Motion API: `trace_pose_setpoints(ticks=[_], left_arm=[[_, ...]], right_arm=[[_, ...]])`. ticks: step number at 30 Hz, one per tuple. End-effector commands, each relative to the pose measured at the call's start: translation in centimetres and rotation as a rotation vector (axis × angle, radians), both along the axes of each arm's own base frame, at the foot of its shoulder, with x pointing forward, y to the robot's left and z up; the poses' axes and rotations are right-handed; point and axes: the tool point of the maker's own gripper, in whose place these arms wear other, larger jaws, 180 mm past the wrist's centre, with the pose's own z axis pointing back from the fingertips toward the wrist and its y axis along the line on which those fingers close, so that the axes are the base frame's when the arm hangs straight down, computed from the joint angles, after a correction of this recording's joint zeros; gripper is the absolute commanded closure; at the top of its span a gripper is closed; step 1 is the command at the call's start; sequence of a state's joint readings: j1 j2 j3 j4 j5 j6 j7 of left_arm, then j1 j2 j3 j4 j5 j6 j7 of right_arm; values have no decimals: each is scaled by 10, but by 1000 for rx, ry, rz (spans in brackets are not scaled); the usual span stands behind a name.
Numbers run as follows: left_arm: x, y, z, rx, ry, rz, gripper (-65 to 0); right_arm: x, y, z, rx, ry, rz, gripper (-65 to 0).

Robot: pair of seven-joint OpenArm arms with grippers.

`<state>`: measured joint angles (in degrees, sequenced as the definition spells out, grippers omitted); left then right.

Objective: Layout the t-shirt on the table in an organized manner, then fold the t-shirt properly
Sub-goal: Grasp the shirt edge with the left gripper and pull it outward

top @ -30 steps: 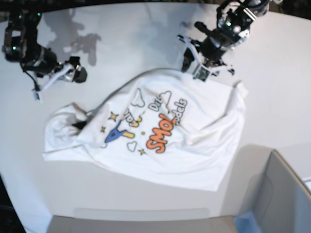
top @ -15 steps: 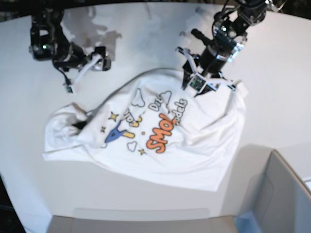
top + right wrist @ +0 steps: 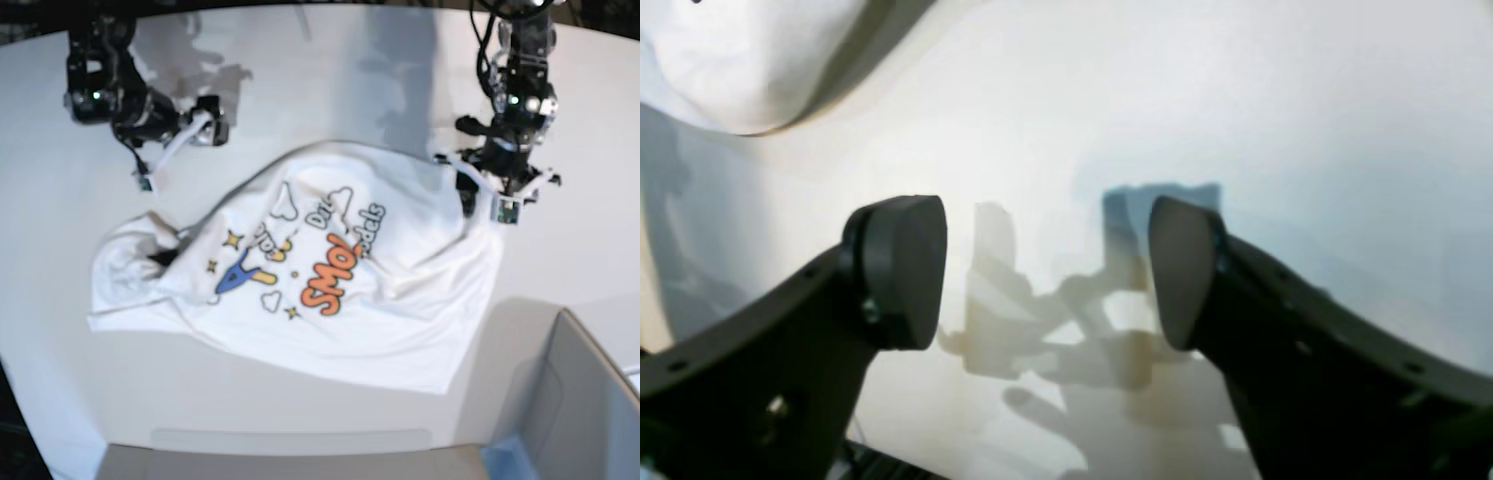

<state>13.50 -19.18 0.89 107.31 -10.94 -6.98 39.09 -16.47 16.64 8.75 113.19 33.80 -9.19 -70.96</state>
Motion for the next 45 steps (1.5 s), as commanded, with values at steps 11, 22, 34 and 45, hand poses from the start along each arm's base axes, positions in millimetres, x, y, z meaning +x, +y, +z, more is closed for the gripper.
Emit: trace_pose_setpoints(ticks=[11,22,34,45], left_arm=[[-14,29,-31,-64,91,88,-292],[1,19,-56,-78,147,67,-279],[0,19,-73,-83,195,75,-36],[-15,-10,-15,-88,58,-10,-32]], right_arm=[[11,-2,11,-5,-45,8,-451],[19,-2,16,-5,-67,8,-451],[20,-1,17,-3,-70,9,-451],[23,-2,19,-3,-81,6,-451]])
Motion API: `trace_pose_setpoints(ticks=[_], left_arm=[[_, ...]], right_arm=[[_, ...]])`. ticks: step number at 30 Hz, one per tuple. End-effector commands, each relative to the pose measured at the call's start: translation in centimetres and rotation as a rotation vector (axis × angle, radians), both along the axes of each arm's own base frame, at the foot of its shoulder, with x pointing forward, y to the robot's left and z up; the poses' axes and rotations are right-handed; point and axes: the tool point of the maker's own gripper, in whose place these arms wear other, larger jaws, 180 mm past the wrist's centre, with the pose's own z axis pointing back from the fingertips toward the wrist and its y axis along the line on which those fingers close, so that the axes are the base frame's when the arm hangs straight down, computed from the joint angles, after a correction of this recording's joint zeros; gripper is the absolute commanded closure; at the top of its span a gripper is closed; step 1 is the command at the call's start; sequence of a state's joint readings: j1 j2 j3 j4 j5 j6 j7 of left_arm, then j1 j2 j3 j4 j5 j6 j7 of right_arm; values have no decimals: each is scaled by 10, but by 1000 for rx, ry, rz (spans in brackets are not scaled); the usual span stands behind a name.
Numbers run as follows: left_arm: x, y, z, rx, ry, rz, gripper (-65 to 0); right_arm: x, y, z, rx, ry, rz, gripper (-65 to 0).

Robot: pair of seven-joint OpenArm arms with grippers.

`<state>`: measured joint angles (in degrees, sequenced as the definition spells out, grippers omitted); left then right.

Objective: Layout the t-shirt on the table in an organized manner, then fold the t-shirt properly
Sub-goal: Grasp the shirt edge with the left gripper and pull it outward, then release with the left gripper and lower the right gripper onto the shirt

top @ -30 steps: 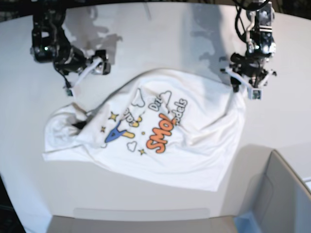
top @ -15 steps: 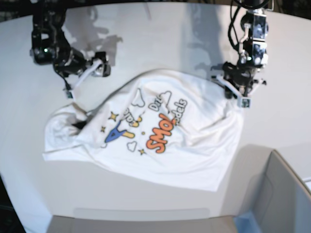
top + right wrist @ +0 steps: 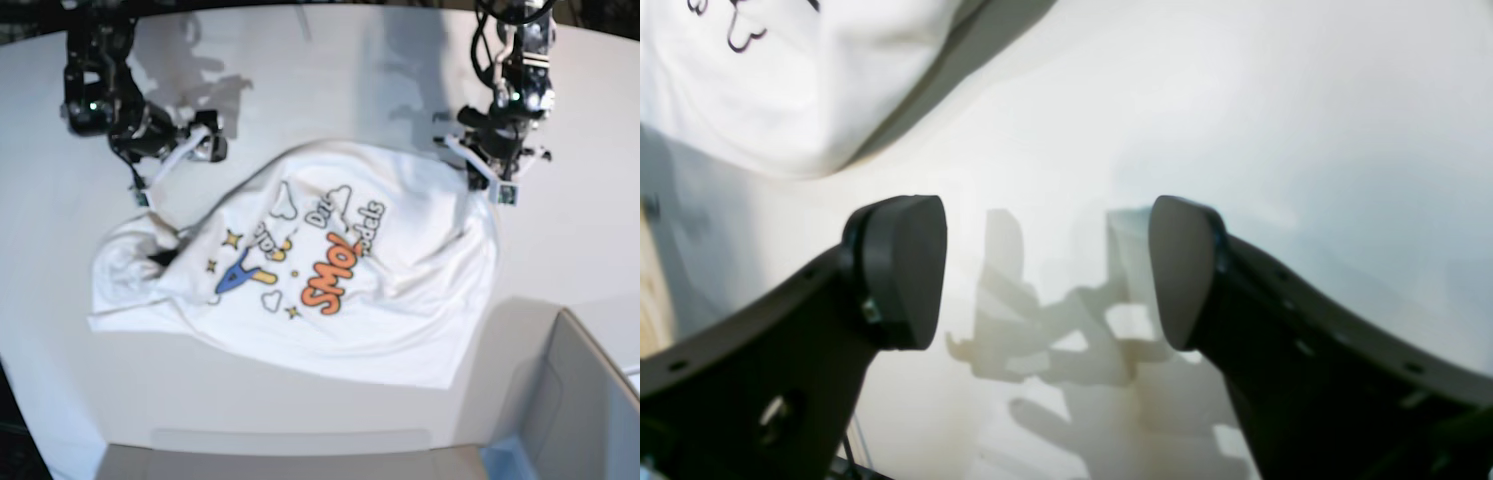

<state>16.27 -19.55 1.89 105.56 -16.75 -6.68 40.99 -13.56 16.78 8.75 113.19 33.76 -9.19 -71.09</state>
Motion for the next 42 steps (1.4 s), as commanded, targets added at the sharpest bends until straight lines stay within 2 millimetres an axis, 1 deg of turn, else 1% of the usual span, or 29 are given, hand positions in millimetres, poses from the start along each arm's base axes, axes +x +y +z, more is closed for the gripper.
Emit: trace_pose_setpoints(ticks=[1,4,6,10,12,13,15,17,20,22,23,24,26,30,31,32,34,36,39,42], left_arm=[[7,-3,23,6,-77,-18,-32],[1,-12,40,1,-115,-42,-32],[0,-11,50,4,-139,-39,-32],[5,14,60,33,-168,24,-21],[6,33,63,52,-174,71,-21],[9,40,65,58,-184,89,-21],[23,54,69,64,-206,126,-21],[34,70,58,62,-184,171,-21],[50,89,31,43,-102,233,-21],[60,97,22,32,-78,257,-23],[64,98,22,29,-77,263,-24],[66,98,22,27,-77,264,-33],[67,98,23,26,-79,265,-73],[68,99,25,27,-88,266,-221],[68,99,25,27,-88,266,-245],[68,99,25,27,-88,266,-264],[68,100,25,29,-89,267,-264],[67,110,30,34,-102,293,-256],[64,135,56,38,-175,366,-256],[59,147,80,21,-251,433,-256]], right_arm=[[5,-1,8,0,-32,5,-451],[6,-1,8,0,-34,5,-451],[6,-1,8,0,-34,5,-451],[5,-1,8,0,-32,5,-451],[6,-2,8,-1,-33,2,-451],[6,-2,8,-1,-33,2,-451],[6,-2,8,-1,-33,4,-451],[5,-1,8,0,-32,5,-451],[5,-1,8,0,-32,5,-451],[5,-1,8,0,-32,5,-451],[5,-1,8,-1,-33,7,-451],[5,-1,8,-1,-33,7,-451],[5,-1,7,-1,-32,5,-451],[4,-1,7,-1,-30,7,-451],[5,-2,8,-1,-32,4,-451],[6,-2,8,-2,-34,3,-451],[7,-3,9,-2,-38,-1,-451],[8,-3,11,-2,-47,2,-451],[10,0,20,-2,-75,10,-451],[11,0,21,-1,-81,10,-451]])
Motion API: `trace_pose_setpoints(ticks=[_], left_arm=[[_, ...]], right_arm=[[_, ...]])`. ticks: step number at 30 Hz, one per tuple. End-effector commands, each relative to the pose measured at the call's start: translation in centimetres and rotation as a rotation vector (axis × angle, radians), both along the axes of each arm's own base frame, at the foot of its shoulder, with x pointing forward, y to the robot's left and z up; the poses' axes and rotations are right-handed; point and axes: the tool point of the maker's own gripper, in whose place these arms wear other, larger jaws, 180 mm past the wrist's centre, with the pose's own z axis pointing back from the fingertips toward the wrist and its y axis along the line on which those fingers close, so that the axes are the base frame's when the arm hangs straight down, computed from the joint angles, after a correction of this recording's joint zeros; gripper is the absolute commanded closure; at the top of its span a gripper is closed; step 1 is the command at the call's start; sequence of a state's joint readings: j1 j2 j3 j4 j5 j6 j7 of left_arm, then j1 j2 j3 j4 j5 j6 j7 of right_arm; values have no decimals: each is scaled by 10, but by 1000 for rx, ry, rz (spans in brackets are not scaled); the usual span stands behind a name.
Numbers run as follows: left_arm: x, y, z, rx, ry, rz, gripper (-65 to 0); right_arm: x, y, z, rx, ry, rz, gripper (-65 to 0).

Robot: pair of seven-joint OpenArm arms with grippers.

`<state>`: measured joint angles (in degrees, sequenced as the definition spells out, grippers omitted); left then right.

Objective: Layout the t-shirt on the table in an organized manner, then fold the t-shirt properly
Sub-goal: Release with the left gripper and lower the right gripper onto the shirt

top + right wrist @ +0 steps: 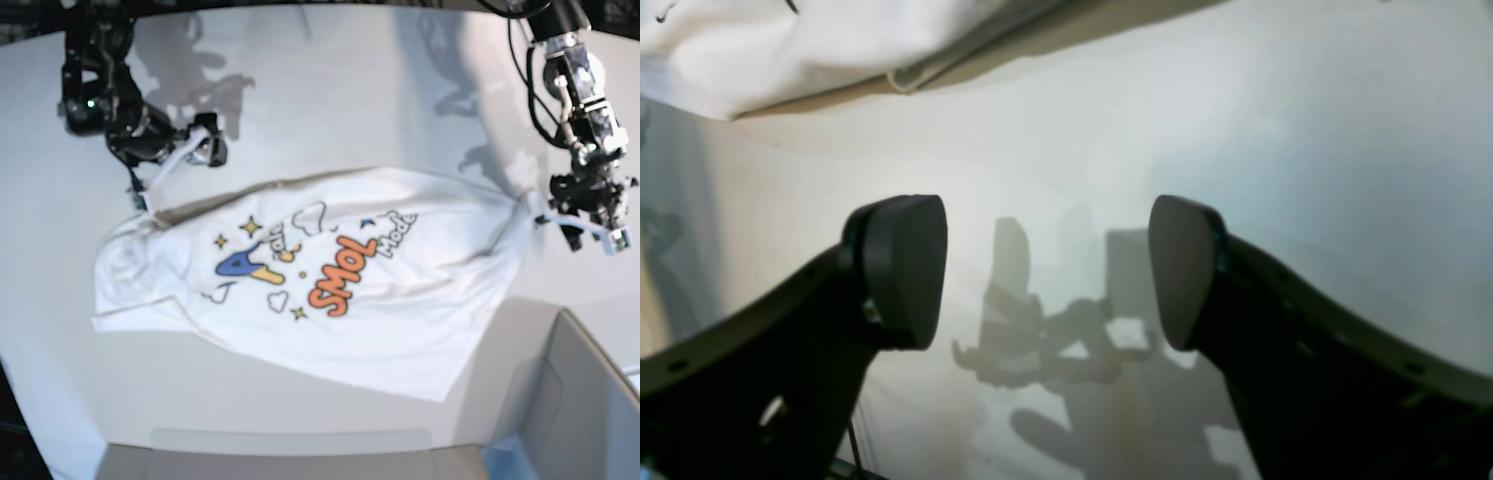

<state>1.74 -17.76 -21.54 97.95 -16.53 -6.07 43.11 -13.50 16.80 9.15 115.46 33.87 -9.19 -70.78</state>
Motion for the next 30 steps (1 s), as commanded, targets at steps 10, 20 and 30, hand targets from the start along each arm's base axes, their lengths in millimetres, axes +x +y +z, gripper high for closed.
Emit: trace_pose_setpoints(ticks=[10,20,30], left_arm=[[-21,-39,44,85,-95,-113,-256],[-60,-203,-14,44,43,-669,-256],[-67,-227,-20,11,49,-731,-256]], right_arm=[[7,-3,13,-4,-49,0,-451],[14,-42,21,6,-88,-173,-451],[58,-44,-20,140,-93,-301,-451]])
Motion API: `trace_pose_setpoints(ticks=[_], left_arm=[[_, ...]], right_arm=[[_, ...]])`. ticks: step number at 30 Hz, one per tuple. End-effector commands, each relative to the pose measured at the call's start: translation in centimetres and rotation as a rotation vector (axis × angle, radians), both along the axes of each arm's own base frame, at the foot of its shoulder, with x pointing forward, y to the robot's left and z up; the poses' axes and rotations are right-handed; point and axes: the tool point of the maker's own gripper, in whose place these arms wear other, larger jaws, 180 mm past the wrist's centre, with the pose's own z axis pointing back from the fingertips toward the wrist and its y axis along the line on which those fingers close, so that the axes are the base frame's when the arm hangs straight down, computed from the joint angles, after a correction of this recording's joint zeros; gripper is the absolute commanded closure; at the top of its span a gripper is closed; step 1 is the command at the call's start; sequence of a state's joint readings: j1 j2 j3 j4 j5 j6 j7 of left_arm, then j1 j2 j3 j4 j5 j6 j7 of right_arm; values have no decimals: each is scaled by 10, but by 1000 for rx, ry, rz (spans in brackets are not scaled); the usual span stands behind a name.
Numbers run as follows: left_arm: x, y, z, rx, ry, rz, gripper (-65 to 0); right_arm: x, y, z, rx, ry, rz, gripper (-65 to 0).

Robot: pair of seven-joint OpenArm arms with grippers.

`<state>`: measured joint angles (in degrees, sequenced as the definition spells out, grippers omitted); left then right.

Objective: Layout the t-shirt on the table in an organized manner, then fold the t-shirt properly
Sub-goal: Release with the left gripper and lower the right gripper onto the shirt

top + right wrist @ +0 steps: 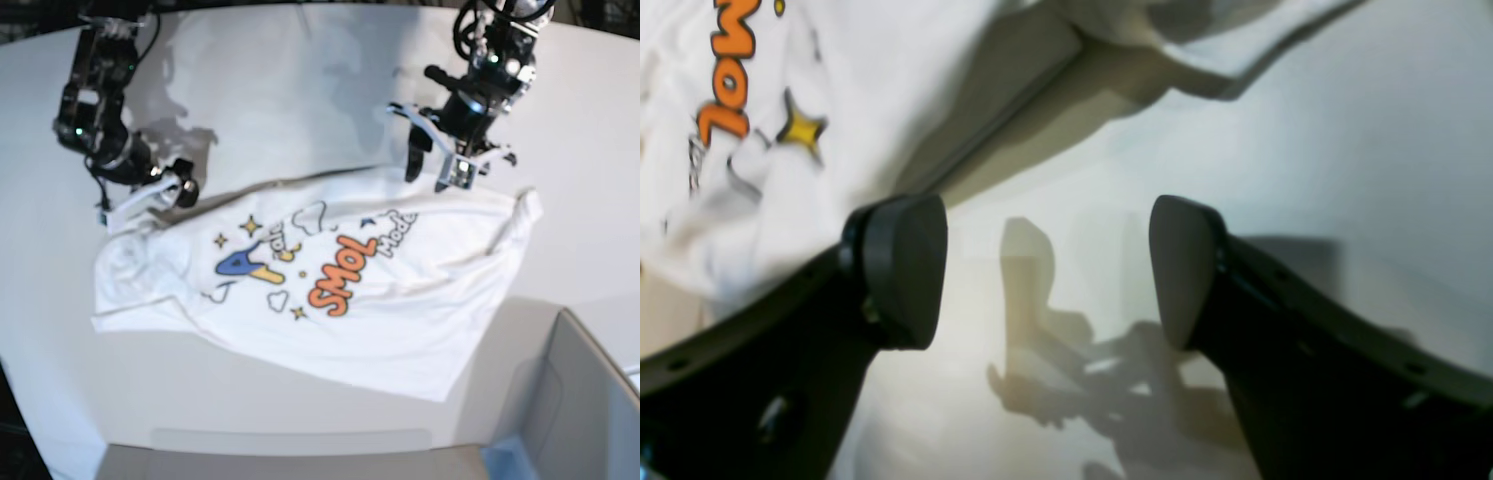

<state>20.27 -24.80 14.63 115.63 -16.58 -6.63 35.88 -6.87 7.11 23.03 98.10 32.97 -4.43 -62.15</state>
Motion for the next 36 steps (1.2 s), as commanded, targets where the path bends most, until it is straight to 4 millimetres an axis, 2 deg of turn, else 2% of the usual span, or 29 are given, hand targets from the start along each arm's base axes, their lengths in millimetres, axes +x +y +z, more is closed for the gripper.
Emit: trace_pose_setpoints(ticks=[1,5,13,16,18,21,27,31,33,36], left_arm=[[5,1,11,-4,-42,2,-256],[4,2,9,-3,-38,3,-256],[4,2,5,-1,-28,2,-256],[4,2,5,-1,-28,2,-256],[4,2,5,-1,-28,2,-256],[4,2,5,-1,-28,2,-256],[5,4,6,2,-30,7,-256],[5,4,6,3,-29,7,-256],[4,4,5,2,-28,6,-256],[4,3,5,2,-26,5,-256]], right_arm=[[8,4,12,16,-55,9,-451],[11,30,22,114,-88,56,-451],[20,47,32,162,-138,64,-451],[28,57,27,172,-139,76,-451],[34,58,10,180,-92,67,-451],[38,62,-1,183,-60,39,-451],[41,66,5,120,-80,17,-451],[51,64,13,94,-111,15,-449],[58,63,18,92,-135,9,-425],[67,61,25,88,-158,9,-333]])
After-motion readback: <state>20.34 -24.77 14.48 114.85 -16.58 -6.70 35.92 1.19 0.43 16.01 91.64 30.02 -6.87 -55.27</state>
